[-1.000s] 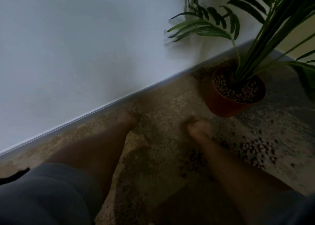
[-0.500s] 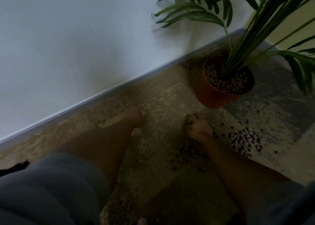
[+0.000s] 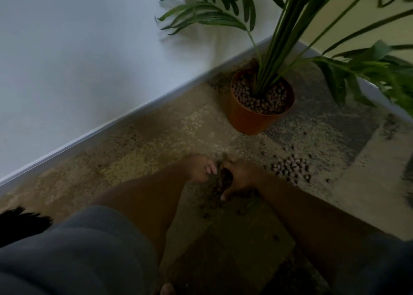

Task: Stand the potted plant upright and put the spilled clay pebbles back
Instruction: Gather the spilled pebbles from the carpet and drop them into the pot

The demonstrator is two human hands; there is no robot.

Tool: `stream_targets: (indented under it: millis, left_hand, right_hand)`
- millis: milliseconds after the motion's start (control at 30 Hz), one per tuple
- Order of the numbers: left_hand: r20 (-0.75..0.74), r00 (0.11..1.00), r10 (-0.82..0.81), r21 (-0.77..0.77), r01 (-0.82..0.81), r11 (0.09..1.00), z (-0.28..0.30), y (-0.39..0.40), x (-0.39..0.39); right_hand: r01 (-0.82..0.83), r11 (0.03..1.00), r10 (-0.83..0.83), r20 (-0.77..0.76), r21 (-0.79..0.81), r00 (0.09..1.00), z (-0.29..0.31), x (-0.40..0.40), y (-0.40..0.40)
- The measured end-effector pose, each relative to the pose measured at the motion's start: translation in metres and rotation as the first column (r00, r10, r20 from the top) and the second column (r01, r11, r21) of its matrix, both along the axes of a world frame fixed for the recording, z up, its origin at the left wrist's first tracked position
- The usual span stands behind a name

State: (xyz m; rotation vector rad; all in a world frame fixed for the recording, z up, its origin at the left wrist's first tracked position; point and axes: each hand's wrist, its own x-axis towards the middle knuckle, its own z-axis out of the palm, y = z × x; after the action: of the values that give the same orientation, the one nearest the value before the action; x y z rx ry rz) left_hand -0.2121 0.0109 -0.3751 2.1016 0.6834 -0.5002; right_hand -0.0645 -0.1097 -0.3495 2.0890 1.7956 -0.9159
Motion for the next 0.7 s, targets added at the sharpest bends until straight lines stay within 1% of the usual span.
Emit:
stream_targets:
  millis: [67, 100, 200, 233, 333, 367, 433, 500, 567, 633, 700]
  left_hand:
    - [-0.027, 1.000, -0.013, -0.098, 0.010, 0.995, 0.004, -0.006, -0.003]
    - [-0.036, 0.999, -0.020, -0.095, 0.017, 0.995, 0.006, -0.010, -0.004]
    - [-0.080, 0.993, -0.089, 0.147, 0.100, 0.984, 0.014, -0.021, -0.006]
    - [-0.087, 0.991, -0.098, 0.168, 0.112, 0.979, 0.015, -0.025, -0.007]
    - [-0.111, 0.989, -0.097, 0.086, 0.106, 0.991, 0.018, -0.038, -0.012]
    - [-0.130, 0.988, -0.078, 0.090, 0.090, 0.992, 0.017, -0.042, -0.013]
    - [-0.137, 0.988, -0.068, 0.196, 0.094, 0.976, 0.012, -0.052, -0.014]
    - [-0.082, 0.993, -0.088, 0.296, 0.109, 0.949, 0.004, -0.061, -0.013]
    - [-0.030, 0.995, -0.100, 0.327, 0.105, 0.939, -0.001, -0.063, -0.011]
    - [0.020, 1.000, 0.000, 0.312, -0.006, 0.950, -0.002, -0.061, -0.010]
    - [0.033, 0.995, 0.094, 0.311, -0.100, 0.945, -0.001, -0.056, -0.011]
  right_hand:
    - [-0.052, 0.999, 0.051, 0.067, 0.009, 0.996, -0.002, -0.004, -0.003]
    - [-0.063, 0.998, 0.061, 0.078, 0.024, 0.995, -0.003, -0.006, -0.004]
    - [-0.062, 0.996, 0.060, 0.034, 0.067, 0.998, -0.005, -0.012, -0.009]
    - [-0.050, 0.995, 0.049, 0.011, 0.083, 0.999, -0.006, -0.013, -0.012]
    - [0.054, 0.990, -0.045, -0.070, 0.127, 0.997, -0.007, -0.020, -0.023]
    - [0.090, 0.986, -0.079, -0.084, 0.137, 0.993, -0.008, -0.025, -0.026]
    - [0.160, 0.972, -0.145, -0.098, 0.171, 0.985, -0.009, -0.036, -0.030]
    - [0.236, 0.950, -0.206, -0.155, 0.205, 0.966, -0.009, -0.049, -0.032]
    - [0.290, 0.931, -0.247, -0.203, 0.221, 0.948, -0.009, -0.057, -0.031]
    - [0.344, 0.907, -0.285, -0.250, 0.244, 0.926, -0.009, -0.061, -0.031]
    - [0.450, 0.863, -0.365, -0.333, 0.229, 0.869, -0.008, -0.061, -0.028]
